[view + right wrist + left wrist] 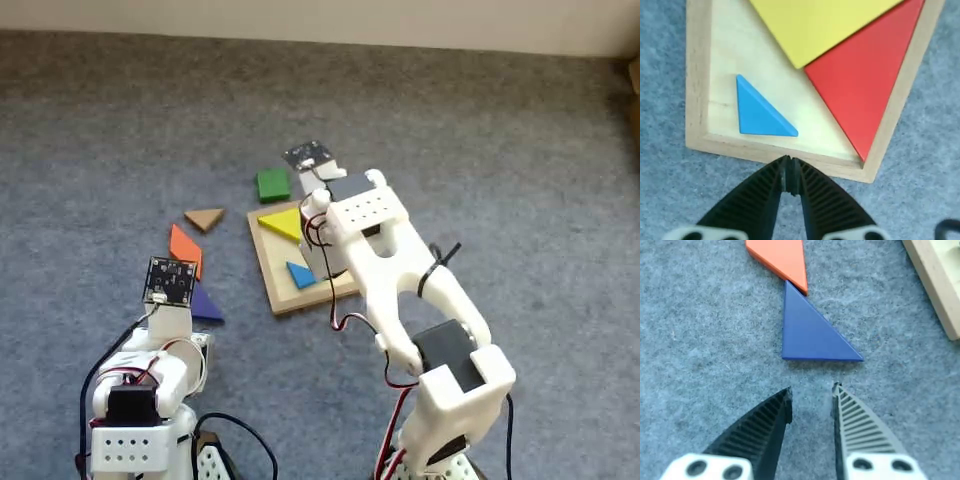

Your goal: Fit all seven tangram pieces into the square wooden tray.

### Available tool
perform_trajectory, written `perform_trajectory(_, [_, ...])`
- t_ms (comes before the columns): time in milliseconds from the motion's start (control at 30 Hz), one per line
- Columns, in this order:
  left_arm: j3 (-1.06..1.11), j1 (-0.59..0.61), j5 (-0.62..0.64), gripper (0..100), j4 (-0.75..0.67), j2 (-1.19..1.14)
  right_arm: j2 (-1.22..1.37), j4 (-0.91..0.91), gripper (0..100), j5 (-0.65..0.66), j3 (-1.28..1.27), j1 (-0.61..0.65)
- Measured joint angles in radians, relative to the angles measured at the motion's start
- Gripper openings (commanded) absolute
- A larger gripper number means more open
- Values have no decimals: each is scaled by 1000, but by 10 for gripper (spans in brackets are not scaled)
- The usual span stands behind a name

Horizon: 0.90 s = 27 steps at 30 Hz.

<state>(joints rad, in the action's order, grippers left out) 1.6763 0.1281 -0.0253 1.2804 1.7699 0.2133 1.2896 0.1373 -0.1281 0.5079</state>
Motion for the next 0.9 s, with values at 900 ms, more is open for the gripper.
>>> perform_trajectory(900, [0,0,0,140,0,0,167,-222,6,2,54,14])
